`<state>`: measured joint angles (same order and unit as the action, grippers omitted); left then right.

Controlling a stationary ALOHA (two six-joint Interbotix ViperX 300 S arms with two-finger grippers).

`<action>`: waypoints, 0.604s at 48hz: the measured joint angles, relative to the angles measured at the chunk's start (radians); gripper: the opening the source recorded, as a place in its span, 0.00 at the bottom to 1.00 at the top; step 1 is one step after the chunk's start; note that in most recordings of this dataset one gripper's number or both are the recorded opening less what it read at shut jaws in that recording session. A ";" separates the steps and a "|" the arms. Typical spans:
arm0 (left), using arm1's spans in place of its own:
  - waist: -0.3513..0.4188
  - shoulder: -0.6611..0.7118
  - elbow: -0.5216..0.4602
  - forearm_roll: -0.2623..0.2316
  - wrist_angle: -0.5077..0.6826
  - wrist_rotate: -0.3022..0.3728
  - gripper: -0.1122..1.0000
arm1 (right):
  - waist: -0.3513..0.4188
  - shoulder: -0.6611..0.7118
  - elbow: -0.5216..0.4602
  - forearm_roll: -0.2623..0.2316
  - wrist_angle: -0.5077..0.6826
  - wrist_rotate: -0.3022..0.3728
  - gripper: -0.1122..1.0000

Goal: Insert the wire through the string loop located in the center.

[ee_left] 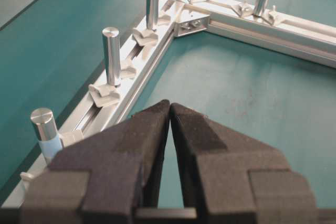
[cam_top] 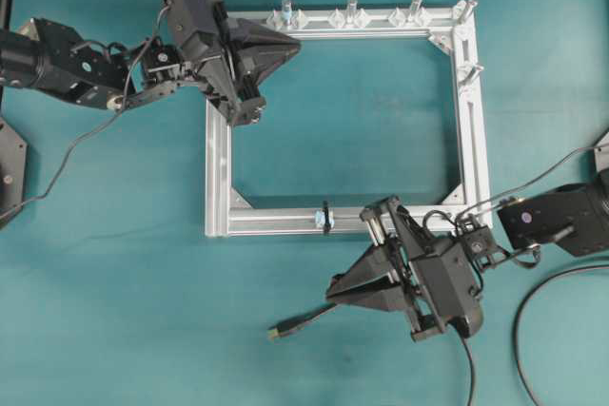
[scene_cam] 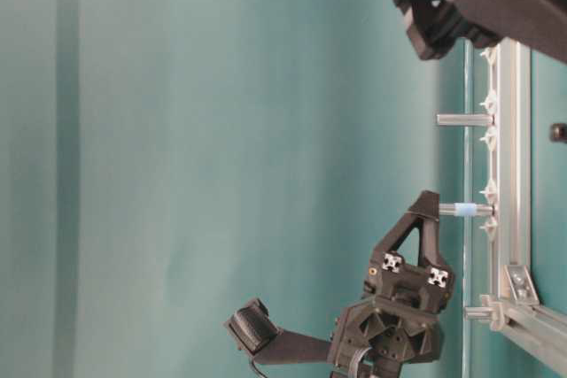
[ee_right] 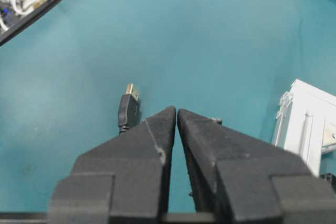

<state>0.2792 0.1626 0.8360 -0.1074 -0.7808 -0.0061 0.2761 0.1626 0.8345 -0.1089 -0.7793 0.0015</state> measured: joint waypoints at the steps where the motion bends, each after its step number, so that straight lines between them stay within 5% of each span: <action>1: -0.002 0.000 0.000 0.000 0.000 0.000 0.23 | 0.000 0.000 0.000 0.000 0.000 0.000 0.27; 7: -0.008 -0.029 -0.035 0.026 0.121 0.000 0.10 | 0.003 0.000 -0.002 0.000 -0.003 0.002 0.10; 17: -0.015 -0.071 -0.080 0.035 0.327 0.000 0.10 | 0.006 0.000 -0.015 0.000 -0.005 0.002 0.10; 29: -0.025 -0.150 -0.051 0.038 0.368 0.002 0.10 | 0.012 0.000 -0.023 0.000 0.015 0.003 0.10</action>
<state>0.2546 0.0123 0.7854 -0.0690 -0.4126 -0.0046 0.2884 0.1626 0.8115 -0.1089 -0.7639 0.0046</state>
